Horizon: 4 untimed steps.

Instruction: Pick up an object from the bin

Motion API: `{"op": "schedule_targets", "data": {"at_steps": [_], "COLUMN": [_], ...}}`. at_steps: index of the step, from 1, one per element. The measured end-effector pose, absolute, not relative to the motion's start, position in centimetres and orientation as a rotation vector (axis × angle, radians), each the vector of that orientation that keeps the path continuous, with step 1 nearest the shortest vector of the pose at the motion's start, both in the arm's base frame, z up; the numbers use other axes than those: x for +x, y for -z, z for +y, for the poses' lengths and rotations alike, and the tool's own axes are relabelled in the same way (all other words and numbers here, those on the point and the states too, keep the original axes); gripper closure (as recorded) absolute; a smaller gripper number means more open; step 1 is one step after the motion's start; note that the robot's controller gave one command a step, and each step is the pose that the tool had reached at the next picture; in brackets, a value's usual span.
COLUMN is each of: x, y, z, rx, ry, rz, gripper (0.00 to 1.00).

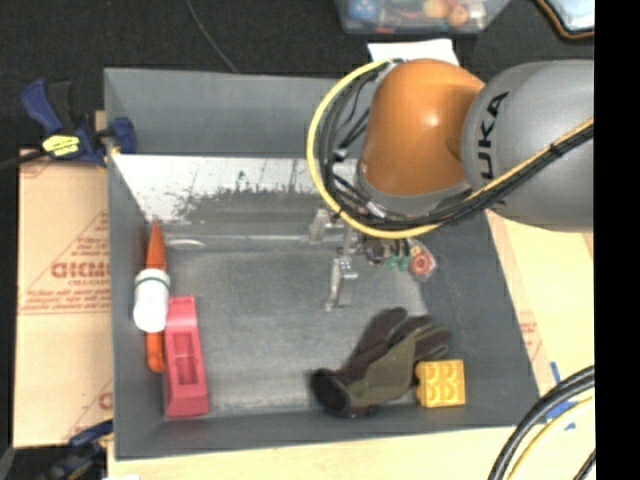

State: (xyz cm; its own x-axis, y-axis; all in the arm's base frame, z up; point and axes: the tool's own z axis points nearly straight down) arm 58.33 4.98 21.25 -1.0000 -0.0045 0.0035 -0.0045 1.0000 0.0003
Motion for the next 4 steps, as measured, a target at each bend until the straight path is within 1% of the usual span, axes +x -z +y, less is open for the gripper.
{"op": "schedule_targets", "data": {"at_steps": [1,2,3,4], "x": [58.4,50.8,51.2,49.4], "y": [-21.7,-8.7,-14.8,-10.0], "z": [5.0,0.8,-4.7,0.0], "rx": [0.004,0.590,0.904,1.524], "ry": [0.002,0.000,-0.003,0.009], "rz": [-3.146,-3.091,-3.021,-2.746], "gripper": [0.00,0.00,0.00,0.00]}}
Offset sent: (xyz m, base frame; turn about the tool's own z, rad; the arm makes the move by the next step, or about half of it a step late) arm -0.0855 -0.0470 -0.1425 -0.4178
